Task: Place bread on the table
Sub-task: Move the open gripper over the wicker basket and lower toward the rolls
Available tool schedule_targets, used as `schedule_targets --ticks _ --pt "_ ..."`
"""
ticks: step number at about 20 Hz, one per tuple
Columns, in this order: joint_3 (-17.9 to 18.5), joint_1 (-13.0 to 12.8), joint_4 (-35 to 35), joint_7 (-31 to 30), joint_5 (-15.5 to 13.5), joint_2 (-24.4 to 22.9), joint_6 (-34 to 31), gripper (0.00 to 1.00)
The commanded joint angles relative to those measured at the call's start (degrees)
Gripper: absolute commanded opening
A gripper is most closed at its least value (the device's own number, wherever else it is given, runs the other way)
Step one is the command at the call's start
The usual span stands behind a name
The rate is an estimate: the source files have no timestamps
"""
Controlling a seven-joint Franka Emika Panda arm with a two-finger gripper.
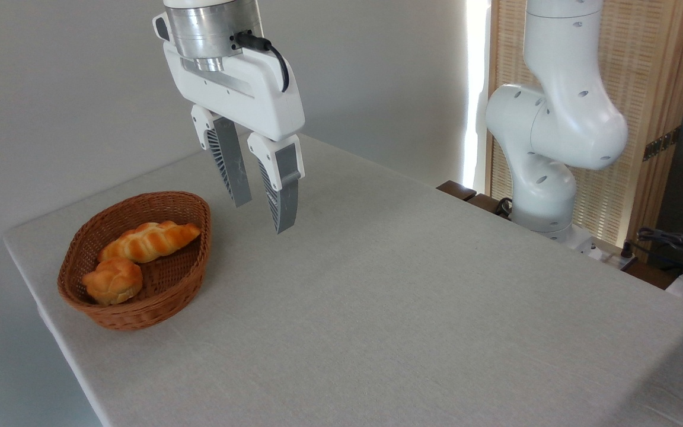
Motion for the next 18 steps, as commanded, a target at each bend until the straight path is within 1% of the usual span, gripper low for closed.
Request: schedule_targets --ticks 1,6,8,10,12,14,16,18 --pt "0.0 -0.1 0.2 1.0 -1.0 0.3 0.8 1.0" --pt "0.0 -0.2 0.4 0.8 -1.0 0.8 1.6 1.0" --pt "0.0 -0.2 0.4 0.8 -1.2 1.0 3.8 1.0" --pt "-0.6 -0.7 2.8 0.0 -1.2 3.5 5.5 1.0" --pt "-3.1 -0.7 5.8 -0.5 -0.9 6.5 8.5 1.0" --pt "-5.2 -0.7 6.1 -0.6 -1.0 8.3 13.5 1.0" --pt "-8.1 -0.7 5.9 -0.6 -1.0 10.0 17.1 1.0" --pt "-12.2 -0.7 5.9 -0.7 -1.1 12.7 20.7 1.0"
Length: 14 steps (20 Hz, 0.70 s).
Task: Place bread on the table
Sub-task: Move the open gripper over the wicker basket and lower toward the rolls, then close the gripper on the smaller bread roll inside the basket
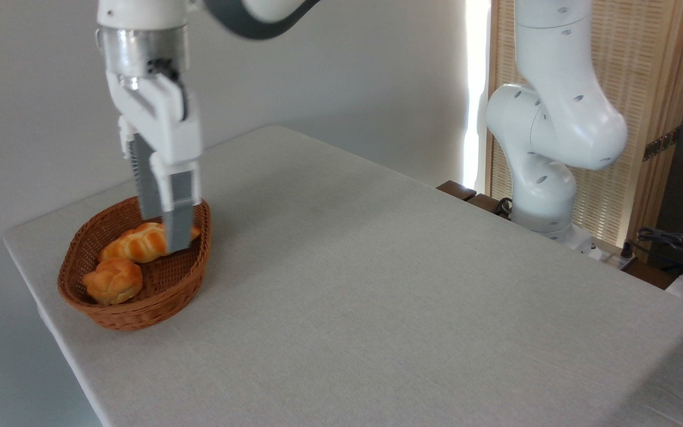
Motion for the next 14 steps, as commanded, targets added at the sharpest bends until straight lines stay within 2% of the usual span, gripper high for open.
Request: schedule_targets --ticks 1,4,7,8,11,14 --pt "-6.3 0.0 1.8 -0.9 -0.9 5.8 6.9 1.0" --pt "-10.9 0.1 1.5 -5.6 -0.2 10.9 17.0 1.0" --pt "-12.4 0.1 1.4 -5.3 0.2 13.9 21.5 1.0" --pt "-13.0 0.1 1.3 -5.2 1.0 14.6 22.2 1.0" --pt "-14.6 0.0 0.0 -5.6 8.1 16.4 23.7 1.0" --pt "-16.0 0.1 -3.5 -5.8 8.4 16.8 28.8 1.0"
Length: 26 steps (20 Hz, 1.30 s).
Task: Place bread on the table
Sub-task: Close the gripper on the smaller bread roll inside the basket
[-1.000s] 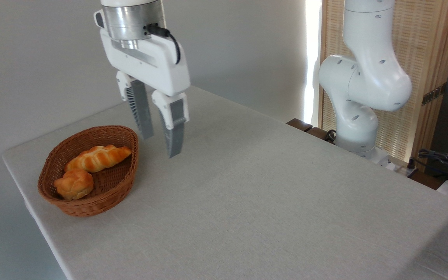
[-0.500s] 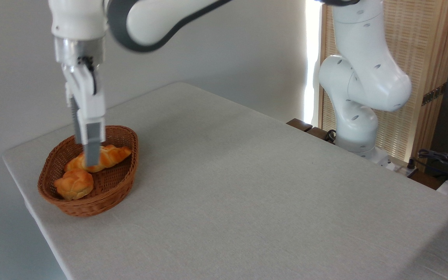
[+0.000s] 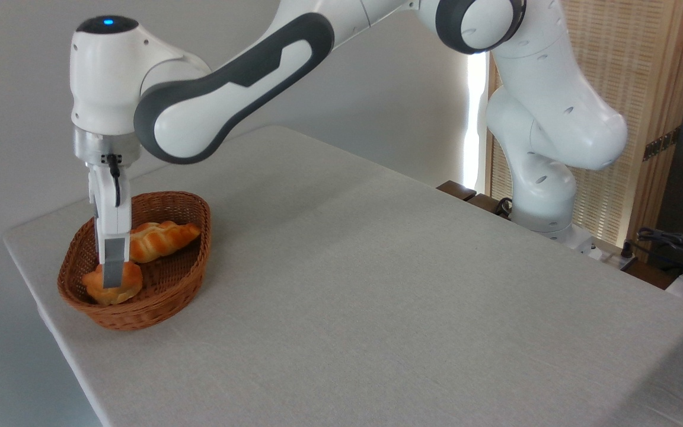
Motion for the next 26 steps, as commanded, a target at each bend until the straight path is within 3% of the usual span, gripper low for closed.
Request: schedule_targets --ticks 1,6,7,8,11,15,21,26 --pt "-1.9 0.5 -4.0 -0.8 1.5 0.3 5.7 1.0" --pt "-2.0 0.4 -5.3 -0.2 2.3 0.3 6.0 1.0" --pt "-2.0 0.4 -5.3 -0.3 4.1 0.4 6.1 0.98" --pt "-2.0 0.4 -5.4 -0.4 5.7 0.4 6.1 0.9" --pt "-1.9 0.5 -5.8 -0.3 6.5 0.4 6.1 0.53" --pt "-1.9 0.5 -5.8 -0.4 6.4 0.4 6.1 0.31" --pt "-1.9 0.5 -5.8 -0.9 6.4 -0.1 5.9 0.24" --pt "-1.7 0.9 -5.4 -1.0 5.6 -3.8 -0.2 0.21"
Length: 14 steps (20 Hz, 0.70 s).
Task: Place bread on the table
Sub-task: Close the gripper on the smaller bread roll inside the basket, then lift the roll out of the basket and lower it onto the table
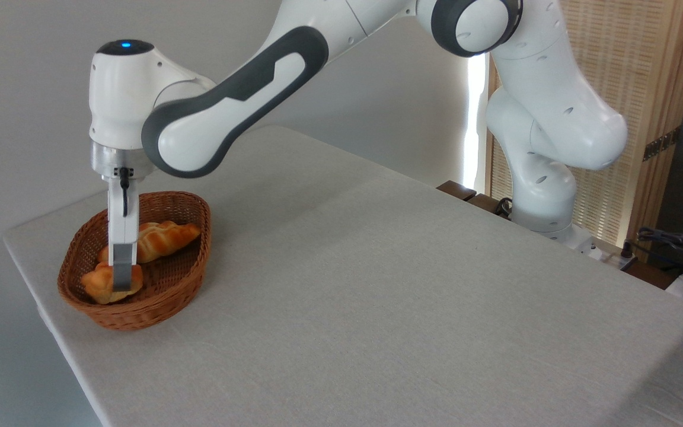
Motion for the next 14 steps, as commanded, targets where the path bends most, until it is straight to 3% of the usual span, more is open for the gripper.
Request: schedule_targets --ticks 1,5,9,12,14 --pt "0.1 0.7 -0.7 -1.0 0.1 -4.2 -4.4 0.21" --pt "0.6 1.0 -0.4 -0.8 -0.8 -8.4 -10.3 0.21" --pt "5.1 0.8 -0.8 2.1 -0.9 -15.4 -21.8 0.3" --pt "7.9 0.8 -3.8 15.4 -0.9 -20.5 -32.3 0.3" --pt "10.1 0.8 -9.1 24.1 -0.8 -24.8 -35.0 0.38"
